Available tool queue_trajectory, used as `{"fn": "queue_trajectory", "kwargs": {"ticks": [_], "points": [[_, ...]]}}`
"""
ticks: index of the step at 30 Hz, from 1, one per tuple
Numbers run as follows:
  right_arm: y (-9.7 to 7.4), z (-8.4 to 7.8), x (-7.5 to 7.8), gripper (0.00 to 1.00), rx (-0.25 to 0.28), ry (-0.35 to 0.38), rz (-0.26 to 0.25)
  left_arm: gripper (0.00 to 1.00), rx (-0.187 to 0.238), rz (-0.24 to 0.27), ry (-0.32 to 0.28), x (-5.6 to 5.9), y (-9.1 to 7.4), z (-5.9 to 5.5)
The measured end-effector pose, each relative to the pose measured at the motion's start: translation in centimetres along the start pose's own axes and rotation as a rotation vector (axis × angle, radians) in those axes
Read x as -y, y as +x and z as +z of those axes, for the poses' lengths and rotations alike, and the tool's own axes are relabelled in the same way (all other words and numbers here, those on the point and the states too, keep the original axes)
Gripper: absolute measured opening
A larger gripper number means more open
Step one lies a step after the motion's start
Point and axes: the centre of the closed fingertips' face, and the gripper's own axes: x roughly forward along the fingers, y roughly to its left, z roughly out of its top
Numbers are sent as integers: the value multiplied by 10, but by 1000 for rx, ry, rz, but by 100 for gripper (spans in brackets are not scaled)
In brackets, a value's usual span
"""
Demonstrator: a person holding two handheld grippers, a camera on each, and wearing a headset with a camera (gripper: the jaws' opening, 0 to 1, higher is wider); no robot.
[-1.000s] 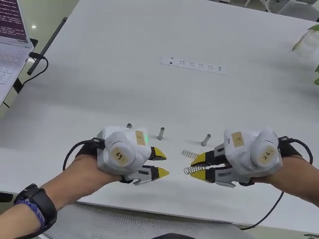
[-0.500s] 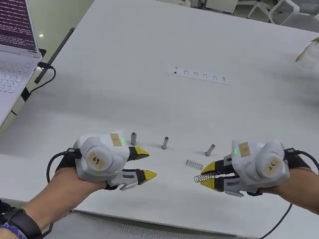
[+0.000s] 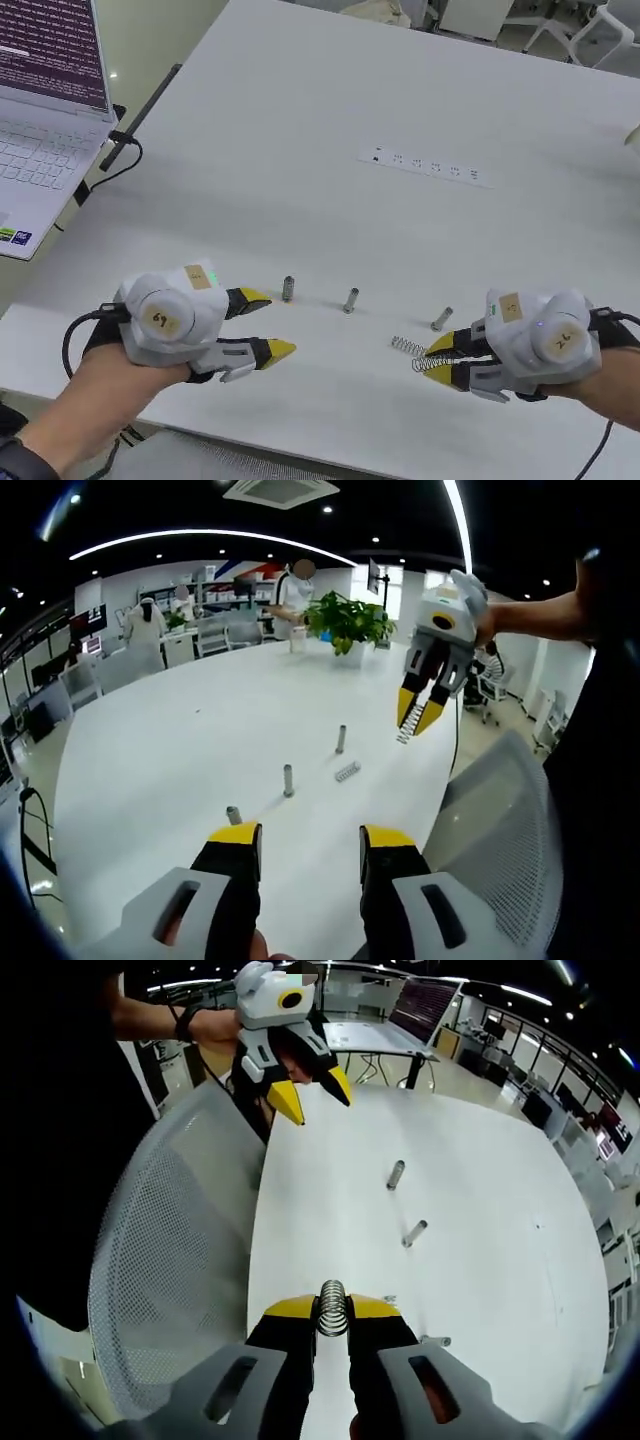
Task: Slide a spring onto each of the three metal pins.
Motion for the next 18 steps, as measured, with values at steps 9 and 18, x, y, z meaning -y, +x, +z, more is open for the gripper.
{"fn": "queue_trajectory", "kwargs": {"ticks": [9,18], "points": [[1,-1,20,9,-17,16,-15,40,-8,56,-35,-15,-16,-13],[3,-4,34,9,-29,48,-21,46,-11,97,-77,-25,-28,-23]]}}
